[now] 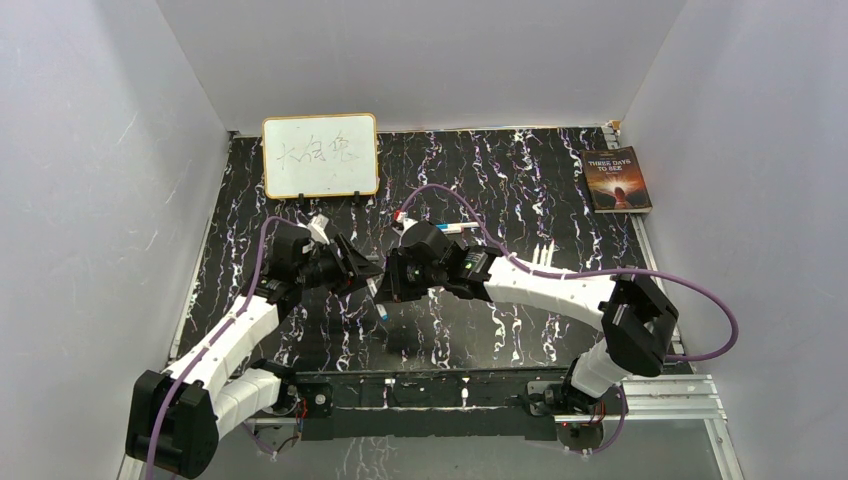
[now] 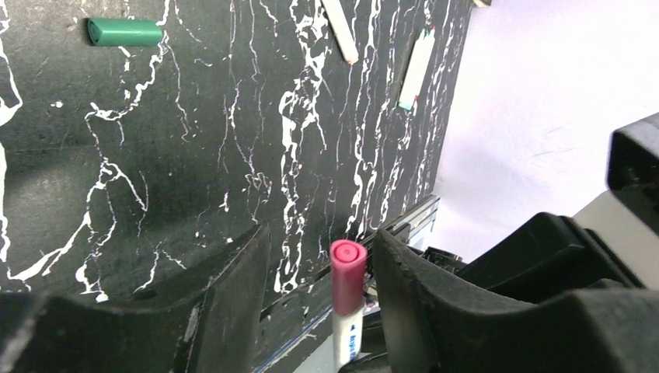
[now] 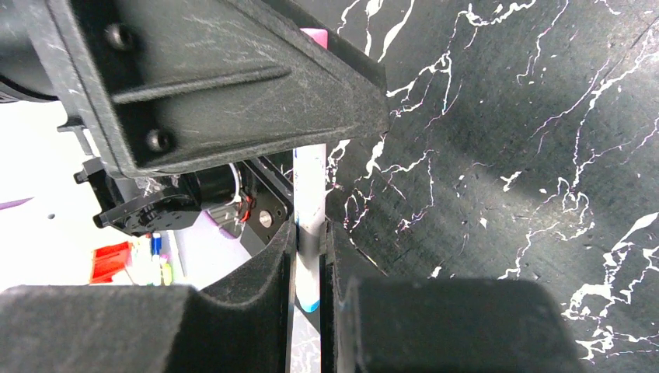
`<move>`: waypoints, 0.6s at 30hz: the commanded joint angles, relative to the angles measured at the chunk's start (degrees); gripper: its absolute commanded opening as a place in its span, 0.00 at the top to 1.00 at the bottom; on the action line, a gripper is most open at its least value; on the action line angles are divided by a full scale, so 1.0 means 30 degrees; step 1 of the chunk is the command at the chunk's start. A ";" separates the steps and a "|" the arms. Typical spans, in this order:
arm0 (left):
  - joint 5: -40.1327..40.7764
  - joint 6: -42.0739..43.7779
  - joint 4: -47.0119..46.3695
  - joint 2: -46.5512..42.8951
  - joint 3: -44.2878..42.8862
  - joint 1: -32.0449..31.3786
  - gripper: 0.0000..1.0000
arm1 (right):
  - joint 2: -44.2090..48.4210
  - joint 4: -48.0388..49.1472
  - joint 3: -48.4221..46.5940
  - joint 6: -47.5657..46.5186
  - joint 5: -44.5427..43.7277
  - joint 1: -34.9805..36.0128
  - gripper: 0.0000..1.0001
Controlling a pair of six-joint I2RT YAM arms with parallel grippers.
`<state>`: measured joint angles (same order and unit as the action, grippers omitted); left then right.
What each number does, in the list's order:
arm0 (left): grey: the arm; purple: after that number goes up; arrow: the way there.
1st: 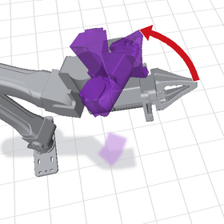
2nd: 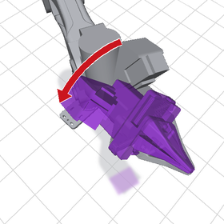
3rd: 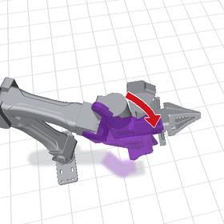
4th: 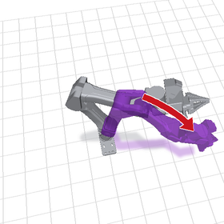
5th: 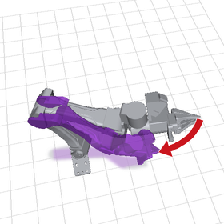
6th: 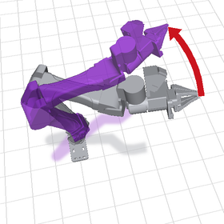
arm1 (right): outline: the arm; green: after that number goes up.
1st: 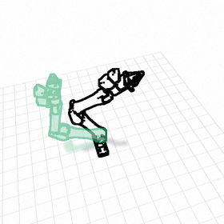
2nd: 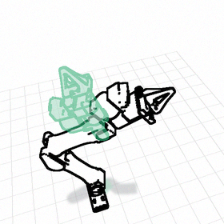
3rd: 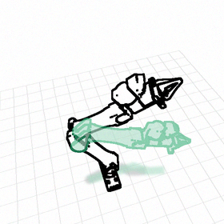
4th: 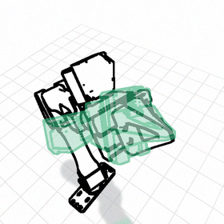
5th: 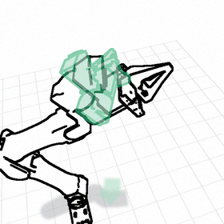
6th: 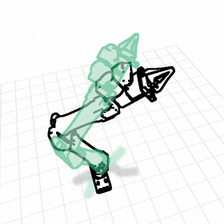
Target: Open the pen caps
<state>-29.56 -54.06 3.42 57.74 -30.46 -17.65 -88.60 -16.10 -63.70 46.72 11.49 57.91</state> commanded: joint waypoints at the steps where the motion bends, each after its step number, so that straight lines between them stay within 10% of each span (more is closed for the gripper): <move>1: -0.0266 0.0025 0.0090 0.0048 0.0309 -0.0064 0.54 | 0.0356 0.0590 -0.0827 0.0125 -0.0439 0.0062 1.00; 13: -0.0307 0.0146 0.0413 0.0198 0.0078 -0.0105 0.91 | 0.0431 0.0737 -0.0565 0.0245 -0.0284 0.0062 1.00; 18: -0.0354 0.0043 0.0366 0.0156 0.0016 -0.0115 0.95 | 0.0235 0.0737 -0.0663 0.0247 -0.0196 0.0053 0.67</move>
<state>-30.46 -54.94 2.83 57.98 -30.00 -17.87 -88.66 -16.58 -63.70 47.00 10.92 58.24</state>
